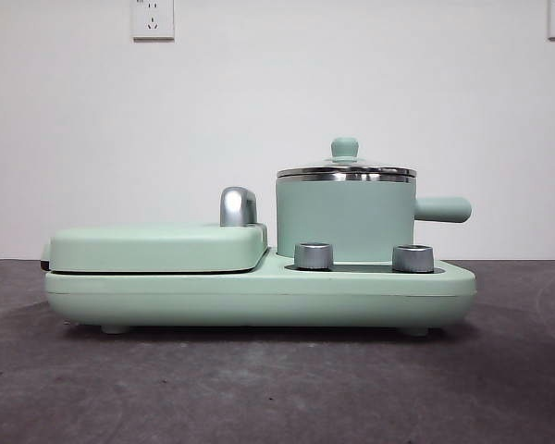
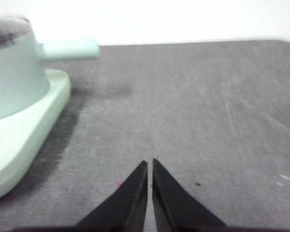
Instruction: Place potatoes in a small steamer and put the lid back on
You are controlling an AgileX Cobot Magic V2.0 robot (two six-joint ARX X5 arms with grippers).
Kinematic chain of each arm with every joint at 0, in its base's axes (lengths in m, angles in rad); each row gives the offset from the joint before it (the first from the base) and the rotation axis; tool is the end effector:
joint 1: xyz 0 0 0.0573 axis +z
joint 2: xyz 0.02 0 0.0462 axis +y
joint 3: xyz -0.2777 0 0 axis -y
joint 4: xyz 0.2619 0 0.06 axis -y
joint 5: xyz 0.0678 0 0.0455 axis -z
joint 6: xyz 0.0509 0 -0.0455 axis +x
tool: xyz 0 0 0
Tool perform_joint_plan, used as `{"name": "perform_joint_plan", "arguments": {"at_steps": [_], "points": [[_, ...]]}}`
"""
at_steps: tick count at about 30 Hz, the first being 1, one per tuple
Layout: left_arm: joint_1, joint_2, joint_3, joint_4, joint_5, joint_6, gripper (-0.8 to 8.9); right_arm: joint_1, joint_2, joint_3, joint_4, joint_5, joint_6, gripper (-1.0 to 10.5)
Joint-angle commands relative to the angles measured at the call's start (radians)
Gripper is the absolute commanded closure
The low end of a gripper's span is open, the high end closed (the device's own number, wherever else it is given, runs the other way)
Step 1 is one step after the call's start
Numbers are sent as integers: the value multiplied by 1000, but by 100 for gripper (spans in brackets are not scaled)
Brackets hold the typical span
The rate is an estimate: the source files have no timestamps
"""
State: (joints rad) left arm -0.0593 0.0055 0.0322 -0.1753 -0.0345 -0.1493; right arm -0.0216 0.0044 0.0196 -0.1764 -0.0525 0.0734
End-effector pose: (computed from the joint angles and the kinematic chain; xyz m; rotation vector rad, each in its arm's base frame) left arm 0.1198 -0.0054 0.1544 -0.1421 0.1500 -0.0136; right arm 0.1204 0.0001 0.1497 0.0792 0.1622 0.0249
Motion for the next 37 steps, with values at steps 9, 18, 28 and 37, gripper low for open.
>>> {"name": "perform_joint_plan", "arguments": {"at_steps": [9,18,28,37], "points": [[0,-1,-19,14,0,6,808,0,-1,-8,6,-18,-17,932],[0,-1,-18,15,0,6,808,0,-1,-8,21,-25,-17,932],[0,-1,-18,15,0,6,808,0,-1,-8,21,-25,-17,932],[0,-1,-18,15,0,6,808,0,-1,-8,21,-25,-17,932]]}}
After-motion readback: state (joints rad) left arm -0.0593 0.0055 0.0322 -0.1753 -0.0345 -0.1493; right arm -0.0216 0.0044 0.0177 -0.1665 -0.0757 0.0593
